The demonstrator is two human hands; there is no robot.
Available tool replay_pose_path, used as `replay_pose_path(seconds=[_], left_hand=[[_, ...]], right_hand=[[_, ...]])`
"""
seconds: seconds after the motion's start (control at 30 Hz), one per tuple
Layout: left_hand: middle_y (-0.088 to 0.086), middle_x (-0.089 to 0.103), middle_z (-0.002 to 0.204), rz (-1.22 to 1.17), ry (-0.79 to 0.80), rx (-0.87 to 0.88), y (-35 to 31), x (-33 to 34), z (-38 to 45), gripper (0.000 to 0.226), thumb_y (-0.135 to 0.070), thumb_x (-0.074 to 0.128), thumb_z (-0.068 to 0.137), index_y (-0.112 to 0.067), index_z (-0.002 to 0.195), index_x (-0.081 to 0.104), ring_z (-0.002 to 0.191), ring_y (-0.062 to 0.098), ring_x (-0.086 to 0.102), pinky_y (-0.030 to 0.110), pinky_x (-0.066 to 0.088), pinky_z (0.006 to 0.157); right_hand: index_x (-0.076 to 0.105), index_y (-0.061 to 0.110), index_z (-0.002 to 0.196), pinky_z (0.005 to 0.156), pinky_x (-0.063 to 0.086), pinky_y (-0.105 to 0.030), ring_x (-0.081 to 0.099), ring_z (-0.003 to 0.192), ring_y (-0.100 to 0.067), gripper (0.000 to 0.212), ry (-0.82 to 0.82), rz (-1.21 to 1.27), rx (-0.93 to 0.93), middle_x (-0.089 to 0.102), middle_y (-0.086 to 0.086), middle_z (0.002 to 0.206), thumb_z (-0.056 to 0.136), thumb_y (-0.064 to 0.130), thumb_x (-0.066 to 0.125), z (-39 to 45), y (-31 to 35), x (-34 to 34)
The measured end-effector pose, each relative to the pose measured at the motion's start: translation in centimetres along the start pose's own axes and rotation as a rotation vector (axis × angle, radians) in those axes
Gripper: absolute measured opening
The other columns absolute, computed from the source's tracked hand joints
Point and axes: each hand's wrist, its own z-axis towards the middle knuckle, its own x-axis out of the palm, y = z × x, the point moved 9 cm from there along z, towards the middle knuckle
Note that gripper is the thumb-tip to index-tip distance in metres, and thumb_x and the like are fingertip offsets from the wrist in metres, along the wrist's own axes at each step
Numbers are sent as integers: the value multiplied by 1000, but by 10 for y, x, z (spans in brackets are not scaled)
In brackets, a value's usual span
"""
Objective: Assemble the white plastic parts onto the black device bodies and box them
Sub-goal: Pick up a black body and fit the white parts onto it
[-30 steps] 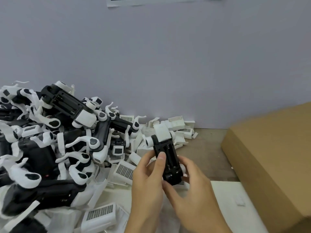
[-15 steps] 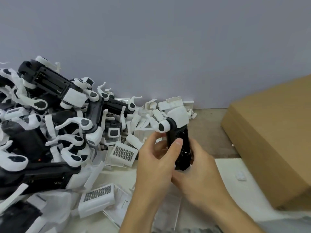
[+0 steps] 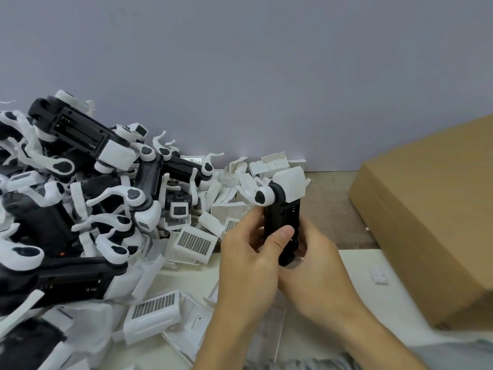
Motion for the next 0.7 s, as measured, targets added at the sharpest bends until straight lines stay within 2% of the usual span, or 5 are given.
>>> replay_pose_path(seconds=[0.17,0.3,0.43,0.53,0.7], left_hand=[[-16,73,83,192,-42,84,-5,-5,1,32,-10,58,82,-35,99,69,77,2,67,11,48,69],[-12,72,89,358,-18,173,-9,-1,-1,41,7,56,80,-21,105,72,82,2,65,7,46,70],[-19,68,85,455,18,202,-10,3,-3,52,22,54,76,-22,98,71,83,-2,63,6,46,70],[-23,62,80,573,35,203,-6,5,-5,55,17,58,73,-35,89,67,78,2,59,27,46,73],[-19,63,82,628,46,196,-5,8,-6,50,18,56,74,-27,91,68,81,10,62,47,52,76]], right_hand=[[57,37,126,90,46,-11,61,117,-1,52,9,51,-141,68,21,120,82,10,56,0,15,-3],[42,29,144,102,47,-32,57,127,-8,68,-95,288,-118,63,12,132,81,13,62,1,7,-21],[42,35,140,90,55,-29,68,111,-9,82,-179,337,-40,67,7,125,69,27,82,5,-1,-35],[52,32,133,71,57,-17,73,94,-9,88,-181,349,12,70,8,115,57,36,95,8,-3,-35],[67,16,114,59,53,-12,72,74,-3,59,-222,368,-11,76,12,89,59,32,80,8,0,-39]])
